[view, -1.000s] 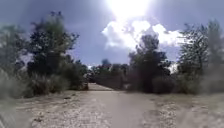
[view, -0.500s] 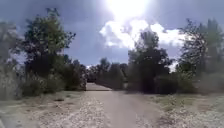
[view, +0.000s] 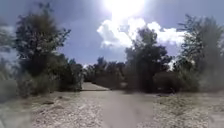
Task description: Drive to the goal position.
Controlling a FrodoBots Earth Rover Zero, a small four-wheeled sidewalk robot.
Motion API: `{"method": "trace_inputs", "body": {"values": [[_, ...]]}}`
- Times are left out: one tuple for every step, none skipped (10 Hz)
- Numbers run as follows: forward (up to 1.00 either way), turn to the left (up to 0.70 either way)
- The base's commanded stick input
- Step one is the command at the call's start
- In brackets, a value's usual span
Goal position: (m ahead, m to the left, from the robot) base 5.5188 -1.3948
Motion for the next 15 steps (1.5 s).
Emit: {"method": "trace_inputs", "body": {"values": [[0.70, 0.35], [0.70, 0.35], [0.70, 0.26], [0.70, 0.00], [0.70, 0.00], [0.70, 0.00], [0.70, 0.00], [0.70, 0.00], [0.70, 0.00], [0.70, 0.00], [0.70, 0.00], [0.70, 0.00], [0.70, 0.00], [0.70, 0.00], [0.70, 0.00]]}}
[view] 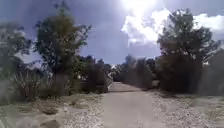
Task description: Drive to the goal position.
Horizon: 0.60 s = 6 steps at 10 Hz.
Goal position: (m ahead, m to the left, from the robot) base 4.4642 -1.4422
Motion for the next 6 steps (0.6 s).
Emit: {"method": "trace_inputs", "body": {"values": [[0.70, 0.00], [0.70, 0.00], [0.70, 0.00], [0.70, 0.00], [0.70, 0.00], [0.70, 0.00]]}}
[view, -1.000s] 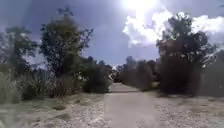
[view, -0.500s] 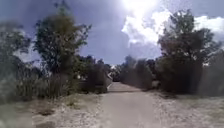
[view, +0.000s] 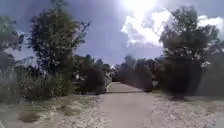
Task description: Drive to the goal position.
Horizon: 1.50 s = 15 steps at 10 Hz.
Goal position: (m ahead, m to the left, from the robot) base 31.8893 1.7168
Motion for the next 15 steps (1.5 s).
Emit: {"method": "trace_inputs", "body": {"values": [[0.70, 0.00], [0.70, 0.00], [0.70, 0.00], [0.70, 0.00], [0.70, 0.00], [0.70, 0.00], [0.70, 0.00], [0.70, 0.00], [0.70, 0.00], [0.70, 0.00], [0.70, 0.00], [0.70, 0.00], [0.70, 0.00], [0.70, 0.00], [0.70, 0.00]]}}
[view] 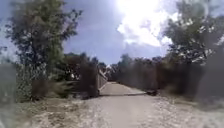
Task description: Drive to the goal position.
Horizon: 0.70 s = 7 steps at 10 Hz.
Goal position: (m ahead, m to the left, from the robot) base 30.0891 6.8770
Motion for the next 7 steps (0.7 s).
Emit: {"method": "trace_inputs", "body": {"values": [[0.70, 0.00], [0.70, 0.00], [0.70, 0.00], [0.70, 0.00], [0.70, 0.00], [0.70, 0.00], [0.70, 0.00]]}}
